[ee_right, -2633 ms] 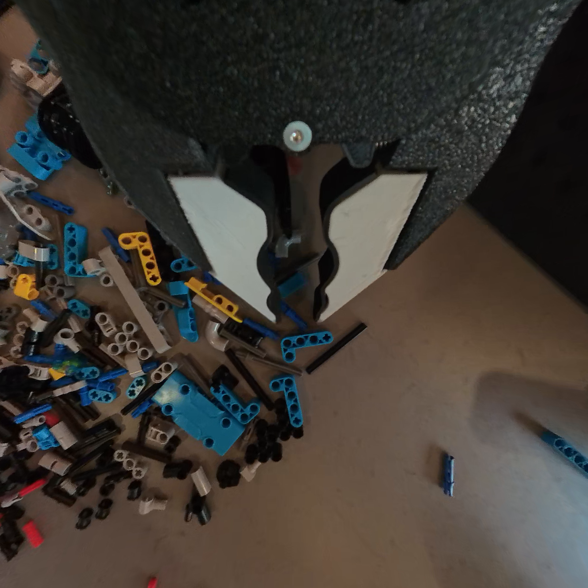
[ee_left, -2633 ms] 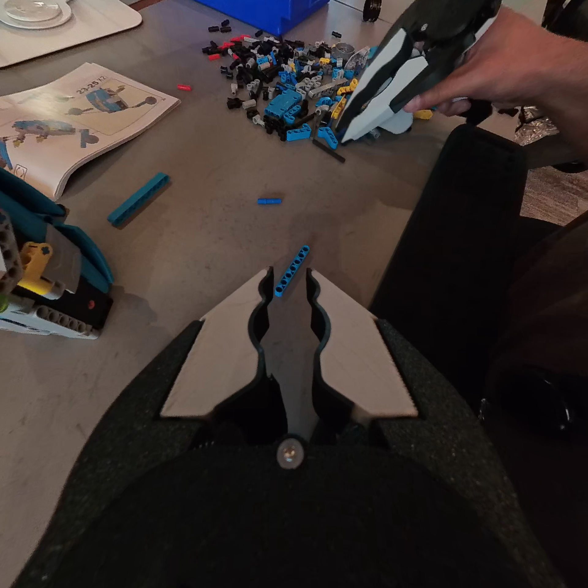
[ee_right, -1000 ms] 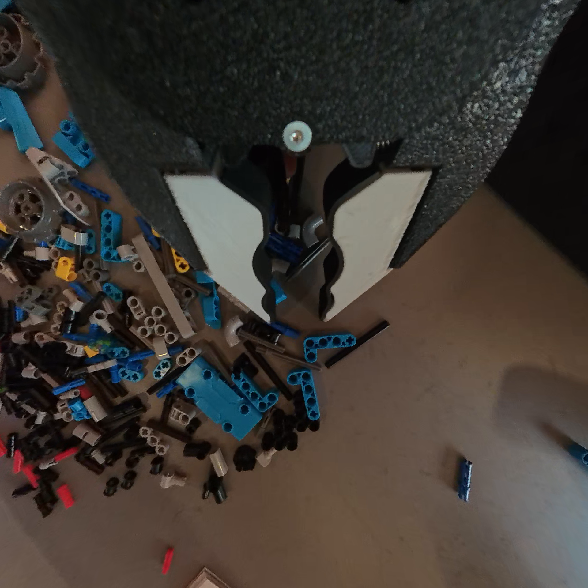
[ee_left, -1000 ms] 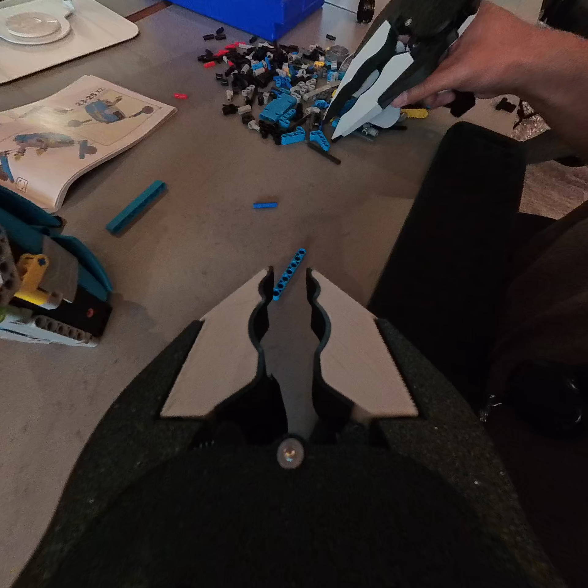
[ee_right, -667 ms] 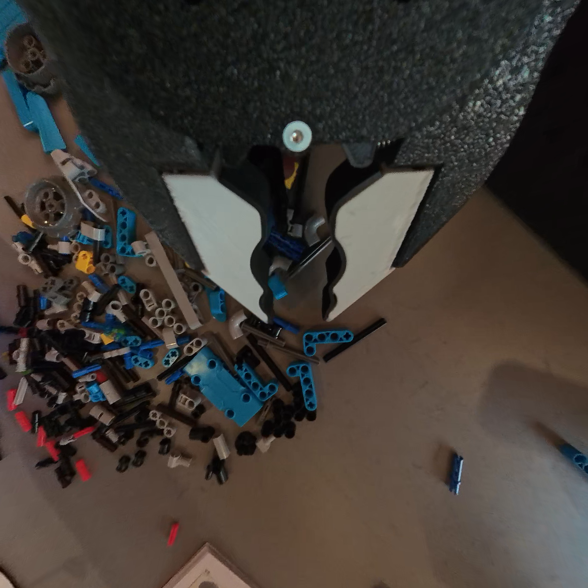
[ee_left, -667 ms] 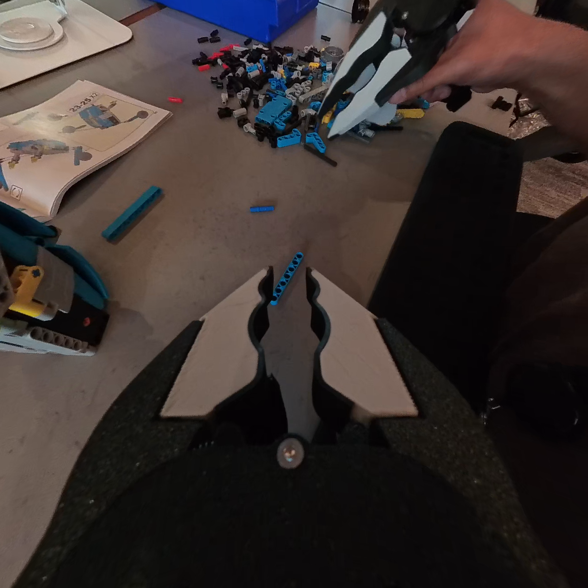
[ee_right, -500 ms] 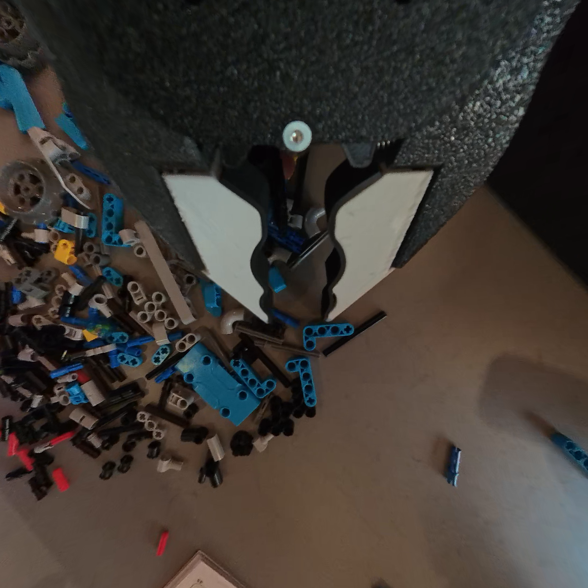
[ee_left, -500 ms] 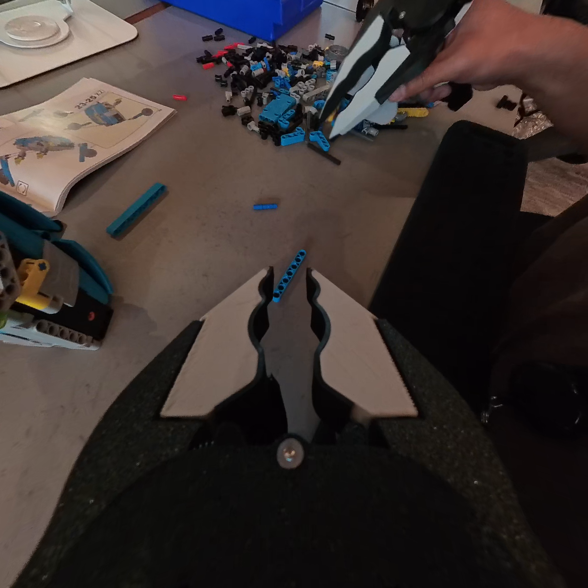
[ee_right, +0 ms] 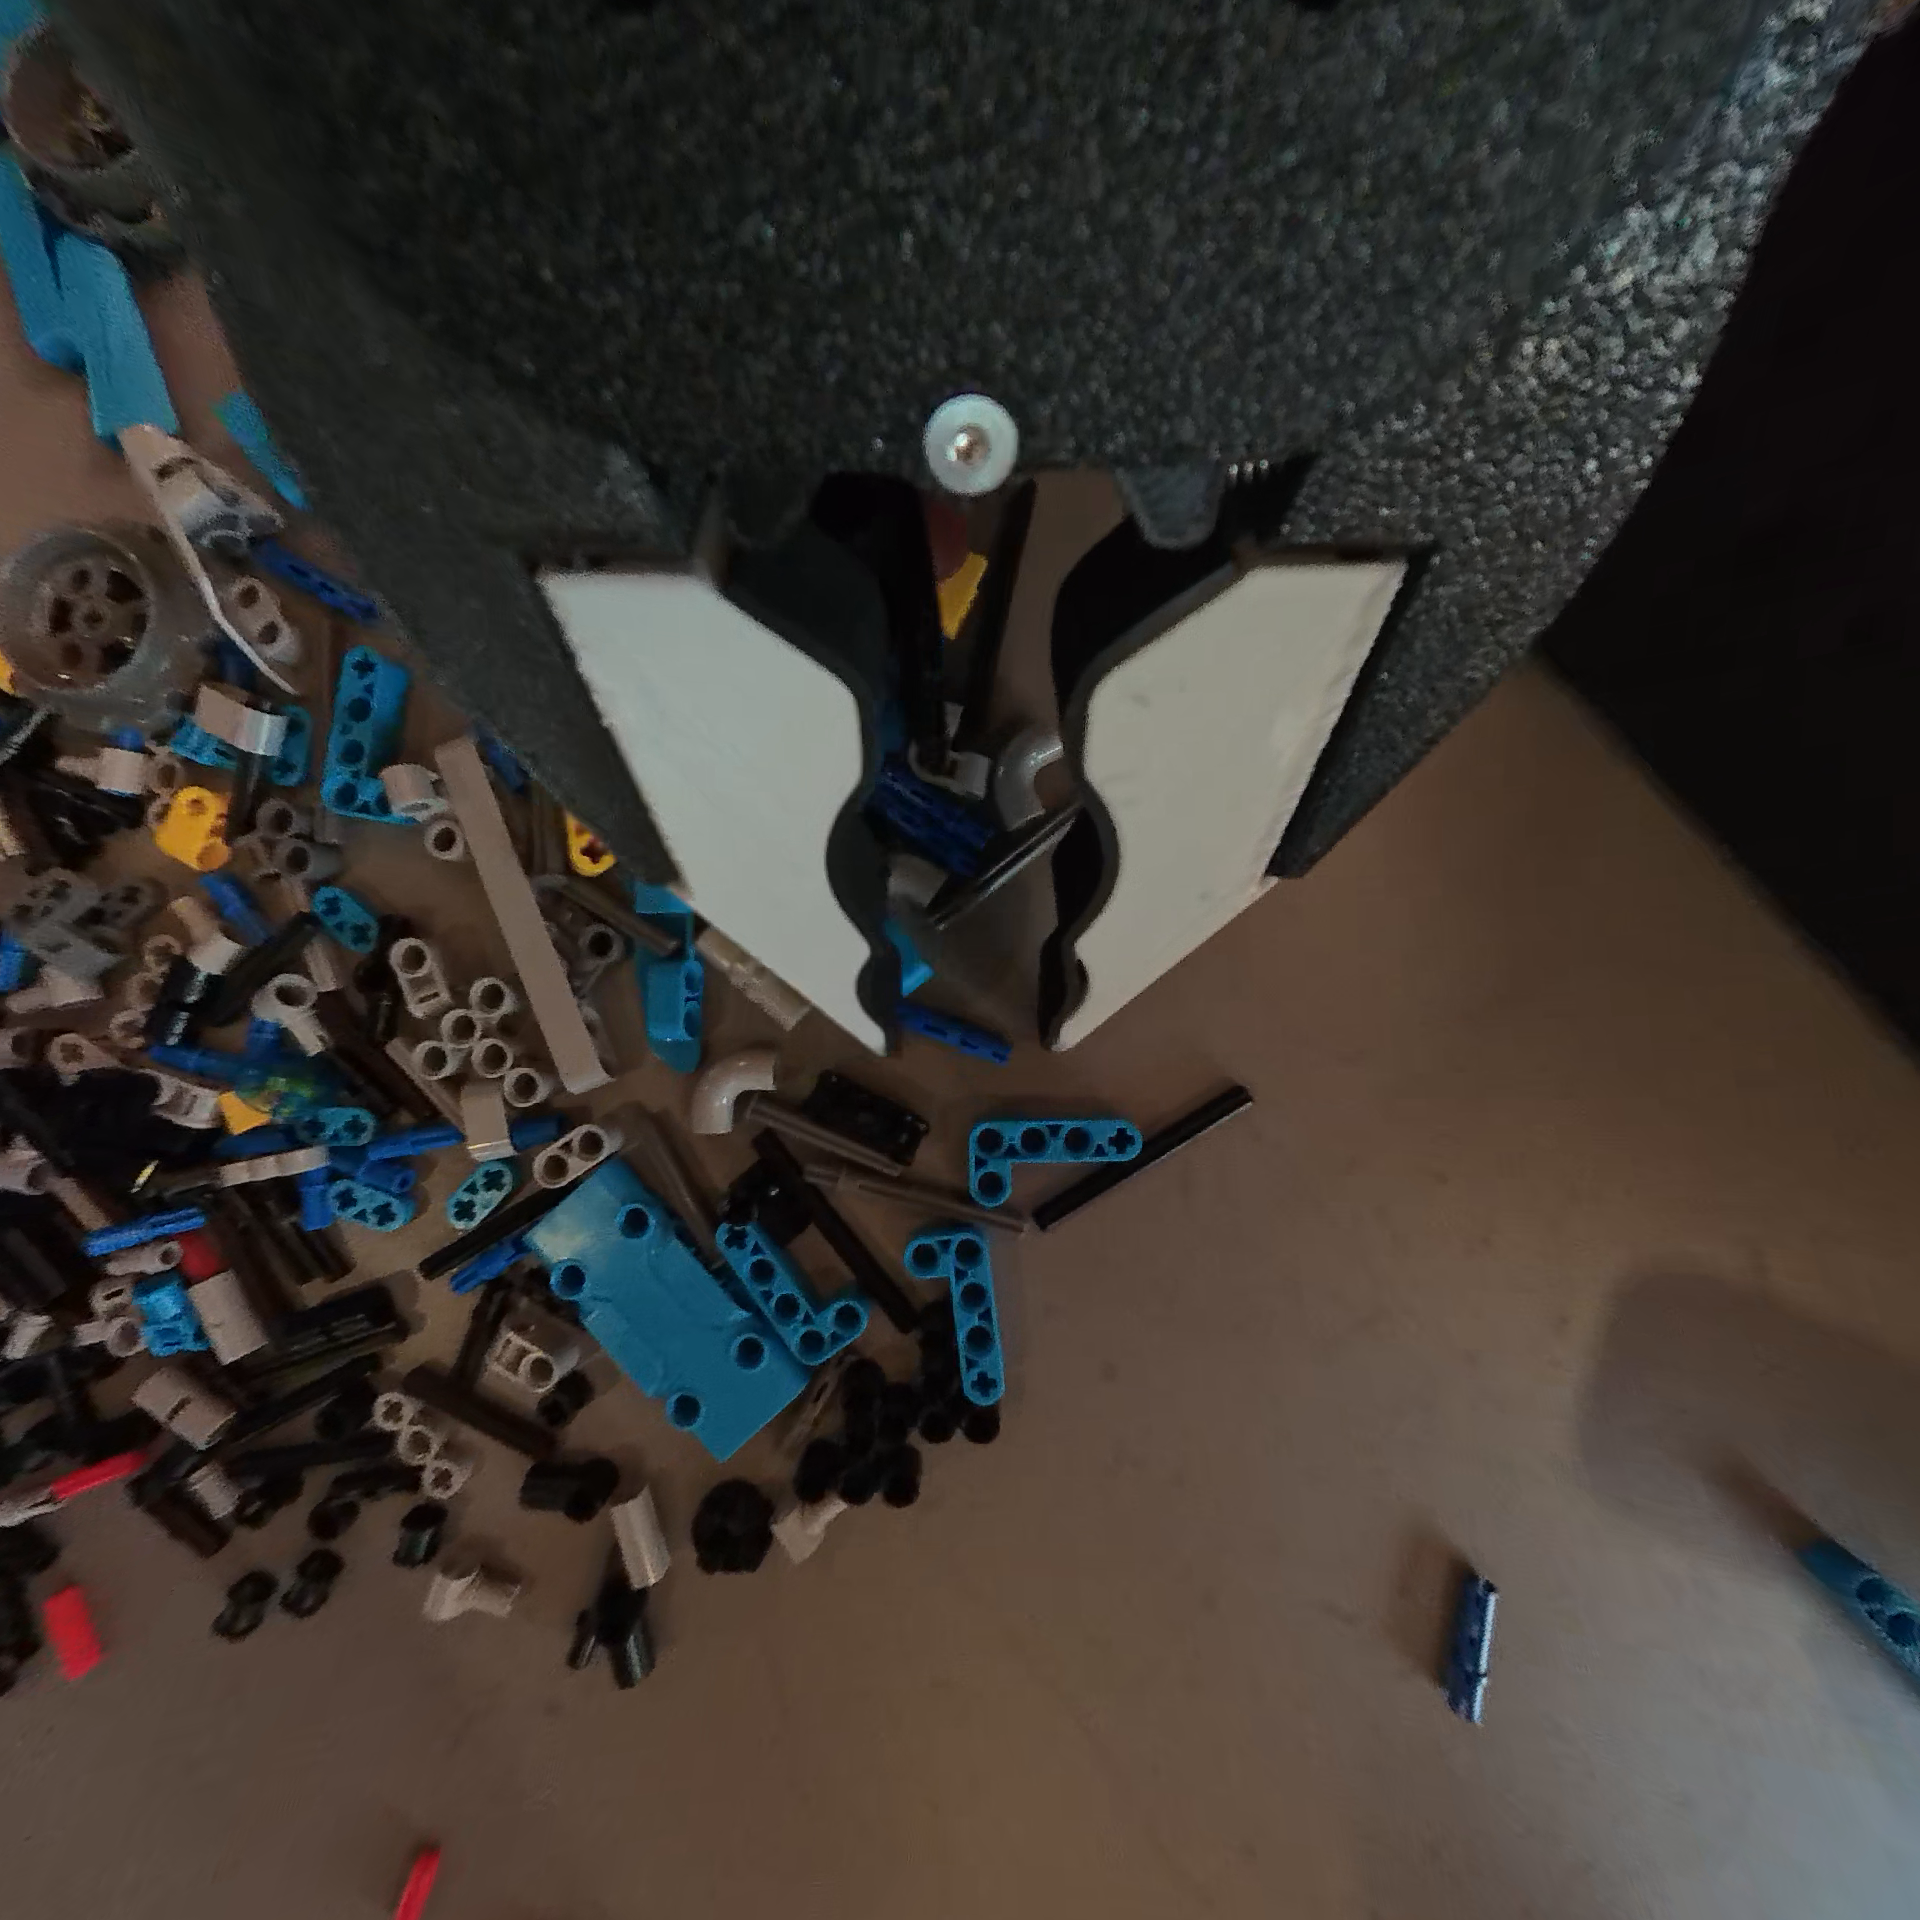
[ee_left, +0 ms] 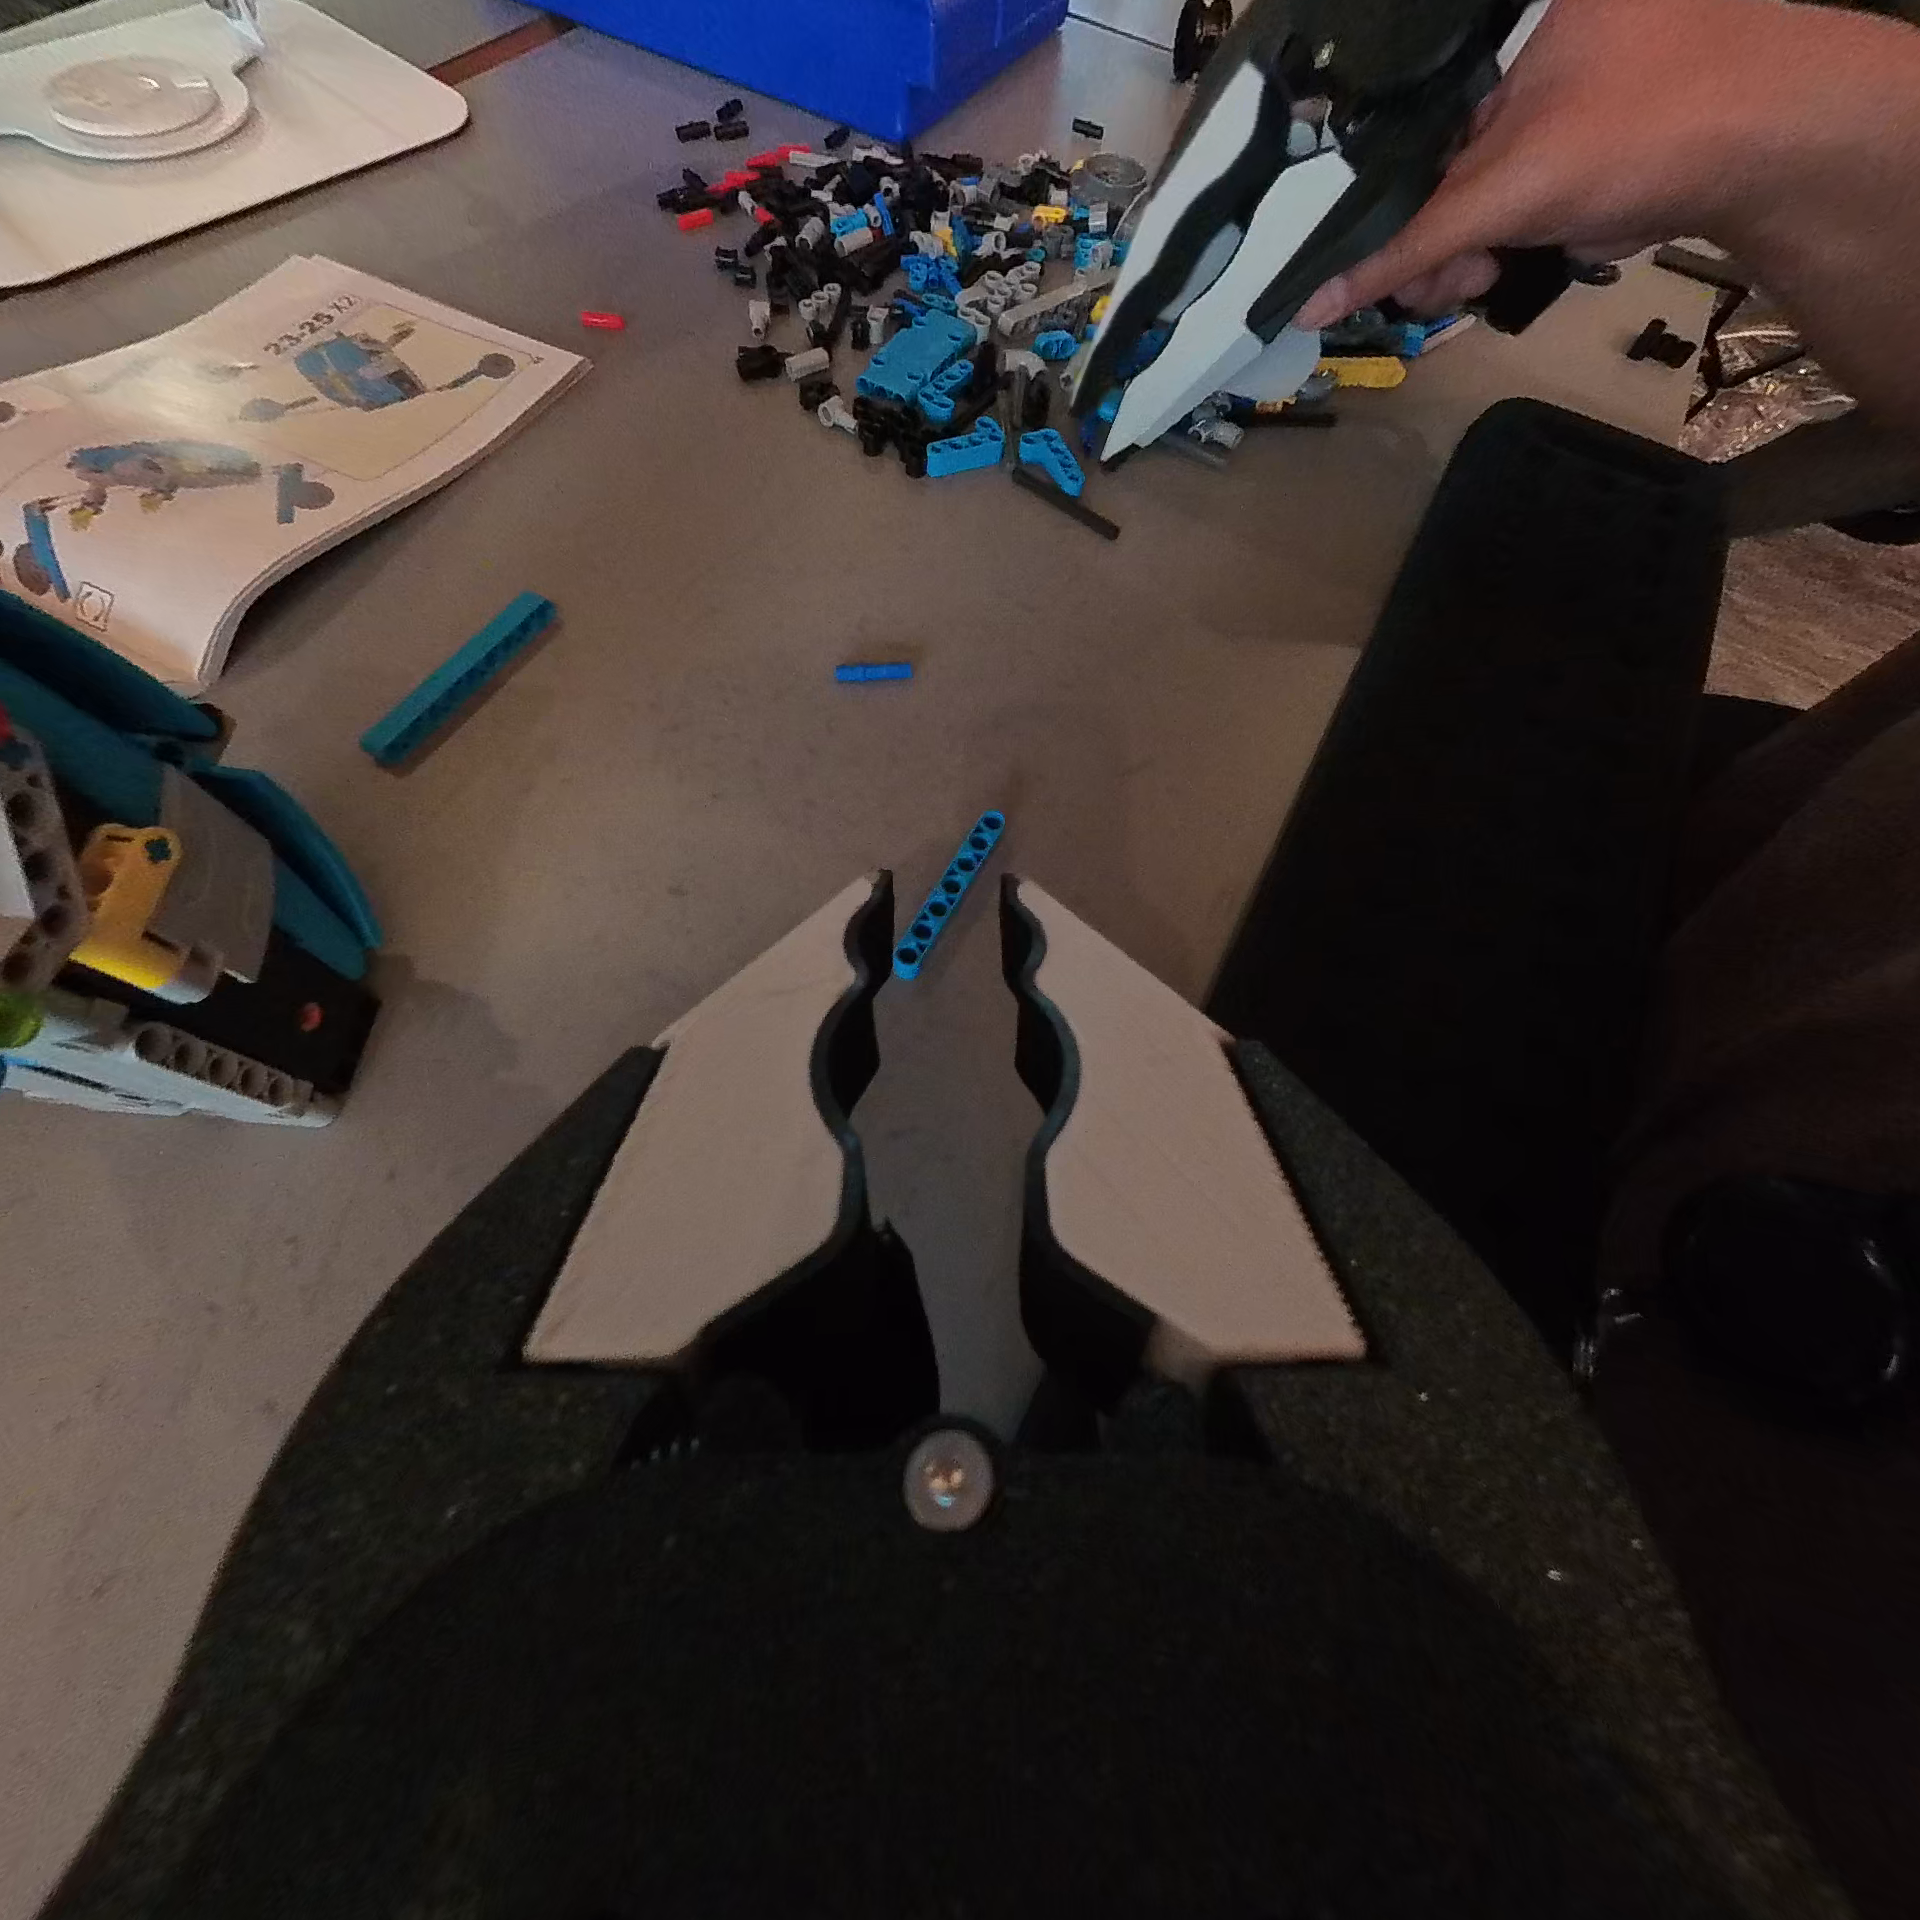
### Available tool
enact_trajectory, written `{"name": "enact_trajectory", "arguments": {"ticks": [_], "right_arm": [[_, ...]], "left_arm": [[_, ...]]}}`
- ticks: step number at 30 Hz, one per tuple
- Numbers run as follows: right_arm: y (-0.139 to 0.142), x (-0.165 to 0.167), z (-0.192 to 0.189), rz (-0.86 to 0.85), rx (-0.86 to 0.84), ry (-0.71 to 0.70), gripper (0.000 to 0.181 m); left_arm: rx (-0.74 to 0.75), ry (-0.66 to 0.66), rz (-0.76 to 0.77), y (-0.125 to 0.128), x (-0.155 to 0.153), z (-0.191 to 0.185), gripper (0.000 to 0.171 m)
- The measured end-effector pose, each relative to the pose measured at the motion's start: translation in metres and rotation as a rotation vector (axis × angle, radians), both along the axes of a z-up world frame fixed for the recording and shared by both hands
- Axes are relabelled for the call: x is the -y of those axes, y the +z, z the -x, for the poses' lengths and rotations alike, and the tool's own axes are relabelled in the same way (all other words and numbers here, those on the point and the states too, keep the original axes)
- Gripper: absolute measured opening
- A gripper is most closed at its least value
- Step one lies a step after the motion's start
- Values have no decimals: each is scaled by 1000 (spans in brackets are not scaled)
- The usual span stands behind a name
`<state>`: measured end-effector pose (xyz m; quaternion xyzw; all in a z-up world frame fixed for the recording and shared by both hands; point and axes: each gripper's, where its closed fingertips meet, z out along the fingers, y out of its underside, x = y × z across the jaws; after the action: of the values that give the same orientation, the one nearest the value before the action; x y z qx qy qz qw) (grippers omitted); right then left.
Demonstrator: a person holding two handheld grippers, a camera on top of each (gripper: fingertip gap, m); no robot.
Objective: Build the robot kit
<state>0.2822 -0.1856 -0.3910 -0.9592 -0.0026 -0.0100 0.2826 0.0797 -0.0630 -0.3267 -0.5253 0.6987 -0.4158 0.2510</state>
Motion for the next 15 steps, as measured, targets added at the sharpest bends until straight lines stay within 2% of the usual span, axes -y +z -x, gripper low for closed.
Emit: {"name": "enact_trajectory", "arguments": {"ticks": [1,8,11,15], "right_arm": [[-1,0,1,-1,-13,0,24],[-1,1,4,-34,-46,10,18],[-1,1,6,-35,-63,18,6],[1,0,11,-42,-60,26,5]], "left_arm": [[0,4,-2,0,-1,1,20],[2,15,12,0,-3,2,20],[6,10,1,1,-2,3,20],[5,15,3,1,-4,4,20]]}}
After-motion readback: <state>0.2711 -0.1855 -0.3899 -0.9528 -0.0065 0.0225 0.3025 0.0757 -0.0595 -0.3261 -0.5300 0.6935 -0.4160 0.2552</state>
